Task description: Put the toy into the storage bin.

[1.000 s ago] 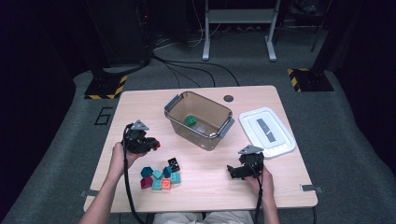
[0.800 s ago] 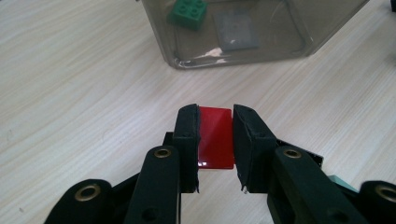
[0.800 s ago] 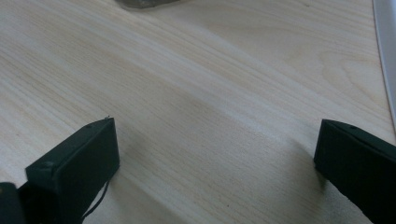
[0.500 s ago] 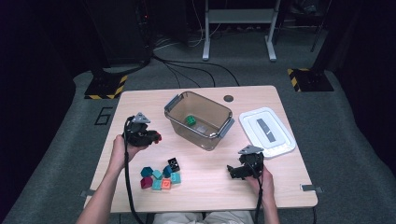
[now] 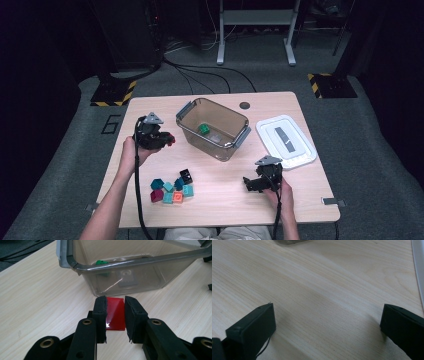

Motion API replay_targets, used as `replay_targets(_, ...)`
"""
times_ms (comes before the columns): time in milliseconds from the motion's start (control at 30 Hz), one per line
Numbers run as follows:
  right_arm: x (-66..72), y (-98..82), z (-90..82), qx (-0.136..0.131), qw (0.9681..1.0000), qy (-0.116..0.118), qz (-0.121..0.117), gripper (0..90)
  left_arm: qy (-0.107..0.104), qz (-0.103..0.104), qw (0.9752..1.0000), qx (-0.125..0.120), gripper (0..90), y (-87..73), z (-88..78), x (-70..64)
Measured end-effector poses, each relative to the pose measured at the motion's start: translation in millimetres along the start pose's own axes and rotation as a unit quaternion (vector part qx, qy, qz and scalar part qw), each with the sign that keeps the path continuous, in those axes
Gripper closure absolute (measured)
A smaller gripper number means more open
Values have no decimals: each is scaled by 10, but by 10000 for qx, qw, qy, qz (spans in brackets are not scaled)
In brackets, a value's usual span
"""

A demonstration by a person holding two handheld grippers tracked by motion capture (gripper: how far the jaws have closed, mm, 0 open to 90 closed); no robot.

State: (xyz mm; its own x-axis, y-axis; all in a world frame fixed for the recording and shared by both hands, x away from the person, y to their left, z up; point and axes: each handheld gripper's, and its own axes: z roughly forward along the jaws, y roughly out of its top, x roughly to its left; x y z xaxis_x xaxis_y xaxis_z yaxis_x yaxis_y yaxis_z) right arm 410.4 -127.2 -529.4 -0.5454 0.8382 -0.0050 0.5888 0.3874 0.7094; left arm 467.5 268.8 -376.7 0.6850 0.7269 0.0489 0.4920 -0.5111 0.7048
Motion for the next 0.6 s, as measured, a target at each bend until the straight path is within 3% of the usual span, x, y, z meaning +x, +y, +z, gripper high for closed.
replay_targets(600, 0, 0, 0, 0, 10000, 2, 4, 0, 70, 160, 9998, -104, 720, 340, -46, 35)
